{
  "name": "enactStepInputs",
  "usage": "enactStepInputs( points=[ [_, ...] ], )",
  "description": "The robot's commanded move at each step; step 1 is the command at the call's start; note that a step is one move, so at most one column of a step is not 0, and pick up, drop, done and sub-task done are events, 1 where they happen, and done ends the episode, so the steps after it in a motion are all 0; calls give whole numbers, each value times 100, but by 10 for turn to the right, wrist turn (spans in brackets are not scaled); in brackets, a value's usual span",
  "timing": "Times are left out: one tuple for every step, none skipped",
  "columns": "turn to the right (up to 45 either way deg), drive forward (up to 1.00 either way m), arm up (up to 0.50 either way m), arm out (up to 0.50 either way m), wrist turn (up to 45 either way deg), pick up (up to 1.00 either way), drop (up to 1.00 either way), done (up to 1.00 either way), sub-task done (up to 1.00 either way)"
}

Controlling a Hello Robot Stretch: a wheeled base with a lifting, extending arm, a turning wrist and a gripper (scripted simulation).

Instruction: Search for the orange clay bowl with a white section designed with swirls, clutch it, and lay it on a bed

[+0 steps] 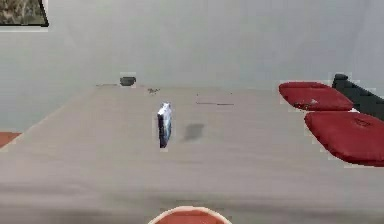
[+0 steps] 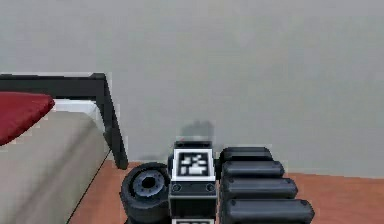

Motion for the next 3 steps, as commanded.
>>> enactStepInputs(
  points=[
    [-450,0,0,0,0,0,0,0,0],
    [-300,0,0,0,0,0,0,0,0],
    [450,0,0,0,0,0,0,0,0]
  ],
)
